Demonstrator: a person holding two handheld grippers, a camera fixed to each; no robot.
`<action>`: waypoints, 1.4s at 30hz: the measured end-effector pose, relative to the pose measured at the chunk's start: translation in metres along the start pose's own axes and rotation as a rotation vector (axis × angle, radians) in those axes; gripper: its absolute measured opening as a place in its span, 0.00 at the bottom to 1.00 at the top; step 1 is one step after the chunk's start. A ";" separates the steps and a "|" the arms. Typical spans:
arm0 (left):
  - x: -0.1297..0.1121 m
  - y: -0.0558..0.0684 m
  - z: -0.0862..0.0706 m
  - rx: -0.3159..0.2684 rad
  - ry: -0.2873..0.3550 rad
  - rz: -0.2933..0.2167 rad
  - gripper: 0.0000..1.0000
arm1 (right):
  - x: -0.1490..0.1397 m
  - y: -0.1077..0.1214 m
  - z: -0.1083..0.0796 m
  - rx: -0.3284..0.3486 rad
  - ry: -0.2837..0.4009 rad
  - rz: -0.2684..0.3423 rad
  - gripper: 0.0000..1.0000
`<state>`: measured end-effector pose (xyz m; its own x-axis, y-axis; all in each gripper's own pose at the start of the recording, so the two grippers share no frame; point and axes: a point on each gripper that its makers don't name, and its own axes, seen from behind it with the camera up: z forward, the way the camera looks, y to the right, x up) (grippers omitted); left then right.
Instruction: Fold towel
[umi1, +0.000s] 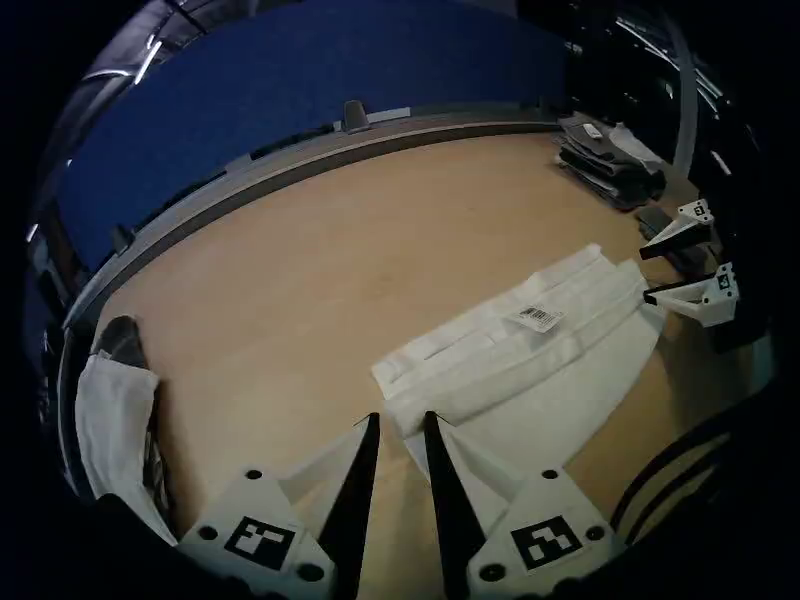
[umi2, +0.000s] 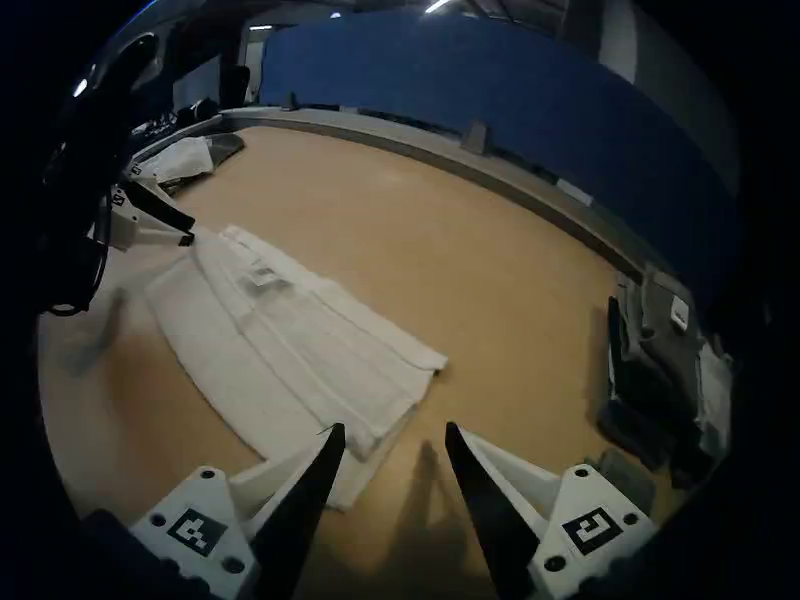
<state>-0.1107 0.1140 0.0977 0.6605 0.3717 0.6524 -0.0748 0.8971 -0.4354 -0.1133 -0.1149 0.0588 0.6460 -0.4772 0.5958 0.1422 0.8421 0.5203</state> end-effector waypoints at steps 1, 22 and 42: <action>0.000 0.000 0.000 -0.001 0.000 0.000 0.32 | -0.001 0.000 0.000 0.000 -0.002 -0.005 0.77; 0.003 -0.001 0.007 0.006 -0.003 -0.002 0.43 | 0.020 0.034 0.018 -0.100 0.024 -0.045 0.81; 0.019 -0.024 0.016 0.078 0.021 -0.007 0.66 | 0.040 0.051 0.028 -0.170 0.059 -0.019 0.95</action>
<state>-0.1083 0.1028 0.1301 0.6768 0.3610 0.6416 -0.1279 0.9159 -0.3804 -0.1015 -0.0978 0.1265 0.6839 -0.4821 0.5477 0.2760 0.8658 0.4174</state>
